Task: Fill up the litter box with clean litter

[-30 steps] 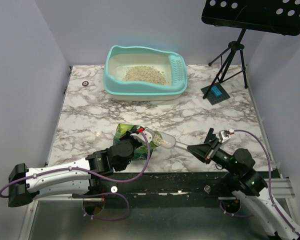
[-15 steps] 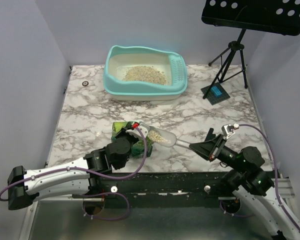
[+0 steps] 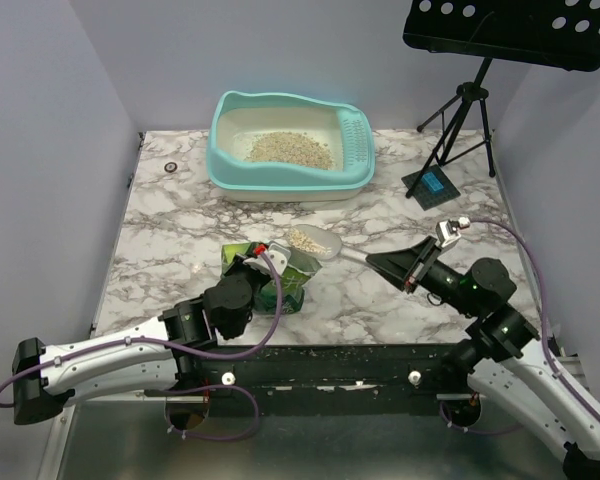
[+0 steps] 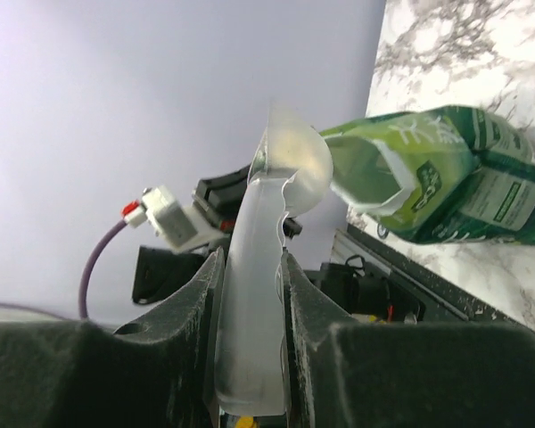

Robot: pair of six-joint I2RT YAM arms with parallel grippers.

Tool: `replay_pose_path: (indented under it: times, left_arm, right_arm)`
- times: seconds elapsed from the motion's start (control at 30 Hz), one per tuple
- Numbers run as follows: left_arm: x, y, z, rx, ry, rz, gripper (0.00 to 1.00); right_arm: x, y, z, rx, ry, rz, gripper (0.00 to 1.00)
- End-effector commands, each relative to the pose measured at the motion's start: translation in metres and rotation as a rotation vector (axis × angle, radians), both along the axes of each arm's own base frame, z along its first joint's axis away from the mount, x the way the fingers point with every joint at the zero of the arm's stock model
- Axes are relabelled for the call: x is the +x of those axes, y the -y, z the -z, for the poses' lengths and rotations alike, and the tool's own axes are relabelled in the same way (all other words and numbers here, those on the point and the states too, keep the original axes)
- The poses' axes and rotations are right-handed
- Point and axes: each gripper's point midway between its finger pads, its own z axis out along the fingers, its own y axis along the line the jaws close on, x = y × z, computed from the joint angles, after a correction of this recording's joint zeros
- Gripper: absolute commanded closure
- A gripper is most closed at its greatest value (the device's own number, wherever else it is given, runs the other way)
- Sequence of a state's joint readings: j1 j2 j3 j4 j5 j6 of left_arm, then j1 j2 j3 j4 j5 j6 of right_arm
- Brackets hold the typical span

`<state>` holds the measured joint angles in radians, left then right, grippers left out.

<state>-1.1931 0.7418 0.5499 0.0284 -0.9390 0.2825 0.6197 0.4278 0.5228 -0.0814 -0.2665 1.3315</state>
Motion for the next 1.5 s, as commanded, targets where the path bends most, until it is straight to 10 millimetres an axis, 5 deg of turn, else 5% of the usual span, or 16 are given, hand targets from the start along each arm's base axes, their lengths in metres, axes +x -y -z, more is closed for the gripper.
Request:
replay_pose_path:
  times: [0.0,0.3,0.53,0.83,1.03,1.2,1.47]
  left_arm:
    - [0.001,-0.016,-0.019,-0.052,0.022,-0.057,1.00]
    - [-0.001,-0.011,-0.018,-0.057,0.010,-0.021,1.00]
    - [-0.002,-0.010,-0.019,-0.072,0.012,-0.011,1.00]
    - [-0.001,-0.009,-0.015,-0.061,0.010,-0.011,1.00]
    - [0.000,-0.009,-0.011,-0.042,0.005,-0.018,1.00]
    - [0.001,-0.007,-0.008,-0.032,0.000,-0.014,1.00]
    - [0.003,-0.007,-0.007,-0.027,-0.004,-0.017,1.00]
  right_arm:
    - [0.027,-0.001,-0.047,0.070,0.120,0.090,0.99]
    - [0.088,-0.034,-0.077,0.151,0.161,0.122,0.99]
    - [0.165,-0.043,-0.083,0.200,0.184,0.225,0.99]
    - [0.291,-0.066,-0.034,0.038,0.128,0.258,0.99]
    - [0.350,-0.068,0.029,-0.342,0.069,0.273,0.99]
    - [0.371,-0.054,0.067,-0.706,0.066,0.240,0.99]
    - [0.366,-0.041,0.063,-1.021,0.177,0.094,0.99]
